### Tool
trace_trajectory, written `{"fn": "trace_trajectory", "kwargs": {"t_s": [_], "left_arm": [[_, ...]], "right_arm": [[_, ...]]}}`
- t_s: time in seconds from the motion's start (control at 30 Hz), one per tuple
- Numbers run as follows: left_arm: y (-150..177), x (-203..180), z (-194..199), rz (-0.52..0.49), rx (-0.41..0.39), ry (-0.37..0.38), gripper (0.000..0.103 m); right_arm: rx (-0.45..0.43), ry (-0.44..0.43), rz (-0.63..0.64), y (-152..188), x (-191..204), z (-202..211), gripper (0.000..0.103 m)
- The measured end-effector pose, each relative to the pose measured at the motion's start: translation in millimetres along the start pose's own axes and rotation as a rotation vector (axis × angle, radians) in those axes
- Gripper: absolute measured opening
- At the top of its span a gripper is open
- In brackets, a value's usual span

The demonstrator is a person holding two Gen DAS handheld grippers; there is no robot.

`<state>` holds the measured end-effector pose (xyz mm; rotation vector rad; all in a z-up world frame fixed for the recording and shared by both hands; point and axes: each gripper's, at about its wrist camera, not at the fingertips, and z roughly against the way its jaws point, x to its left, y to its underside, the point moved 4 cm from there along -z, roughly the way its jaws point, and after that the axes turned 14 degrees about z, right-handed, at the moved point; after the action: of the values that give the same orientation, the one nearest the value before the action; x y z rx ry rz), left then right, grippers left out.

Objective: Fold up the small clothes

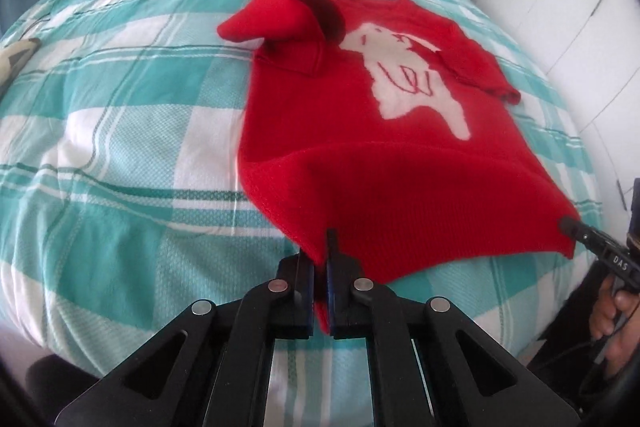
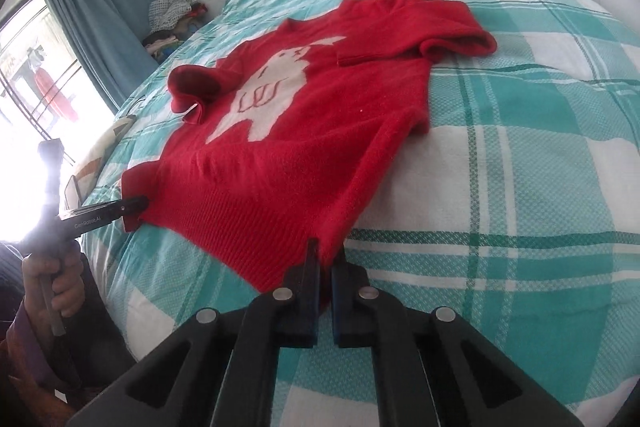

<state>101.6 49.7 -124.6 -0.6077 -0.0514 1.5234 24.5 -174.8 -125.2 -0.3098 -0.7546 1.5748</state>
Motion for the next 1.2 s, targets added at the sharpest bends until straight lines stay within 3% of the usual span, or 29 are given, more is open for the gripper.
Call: {"fn": "trace_trajectory", "kwargs": {"t_s": [0.17,0.27,0.4,1.1,1.2], "left_arm": [[41,10,27,-0.053,0.038,-0.037,0.002],[52,16,11,-0.068,0.058,-0.096,0.002],[58,17,1,-0.094,0.054,-0.142,0.002],[61,10,-13,-0.09,0.023,-0.219,0.006],[63,10,-8,-0.093,0.011,-0.23,0.017]], "right_arm": [[0.065,-0.016,0.014,18,15,48,0.004],[0.146,-0.007,-0.022,39,10,31,0.003],[0.218,0.085,-0.022,63,2,3,0.003],[0.169,0.116,-0.033,76,-2,-8,0.002],[0.163,0.121,-0.021,75,0,-5,0.009]]}}
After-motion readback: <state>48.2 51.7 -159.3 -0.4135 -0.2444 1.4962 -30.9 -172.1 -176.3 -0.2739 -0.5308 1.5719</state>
